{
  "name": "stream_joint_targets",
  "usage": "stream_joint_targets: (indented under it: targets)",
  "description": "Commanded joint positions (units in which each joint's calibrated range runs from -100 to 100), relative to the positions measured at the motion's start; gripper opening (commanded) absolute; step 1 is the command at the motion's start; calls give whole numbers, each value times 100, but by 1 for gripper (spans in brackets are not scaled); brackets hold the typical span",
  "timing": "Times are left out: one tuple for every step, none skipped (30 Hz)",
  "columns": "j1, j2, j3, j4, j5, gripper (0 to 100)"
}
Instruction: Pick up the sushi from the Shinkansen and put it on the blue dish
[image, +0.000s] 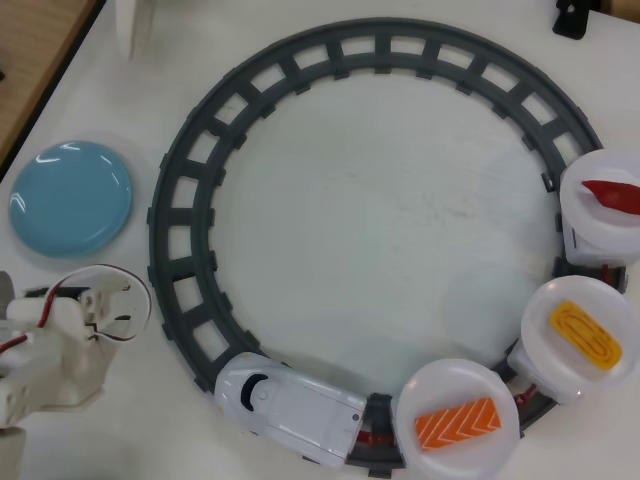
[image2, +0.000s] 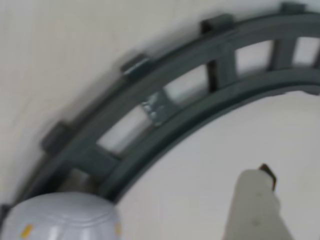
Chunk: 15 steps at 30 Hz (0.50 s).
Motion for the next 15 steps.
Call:
stream_joint_targets:
  targets:
    - [70,202,-473,320,-4,14]
    - [97,227,-527,405,-4,14]
    - [194,236,-617,473,-4,14]
    - [352,211,-716,524,1,14]
    - [519,186,-833,583,17,14]
    - [704,169,-932,651,69,14]
    - [898,136,-1014,728,137,14]
    - [1092,111,-1077,804,200,14]
    - [1303,86,-1149,864,247,14]
    - [1523,53,-1239,923,279,14]
    - [1743,36,-1338,991,315,14]
    - [1937,20,-1446,1076,367,14]
    - [2095,-5,-1555,1178,420,14]
    - [2227,-13,-1636,1288,462,14]
    - [2333,-13,-1690,1390,493,14]
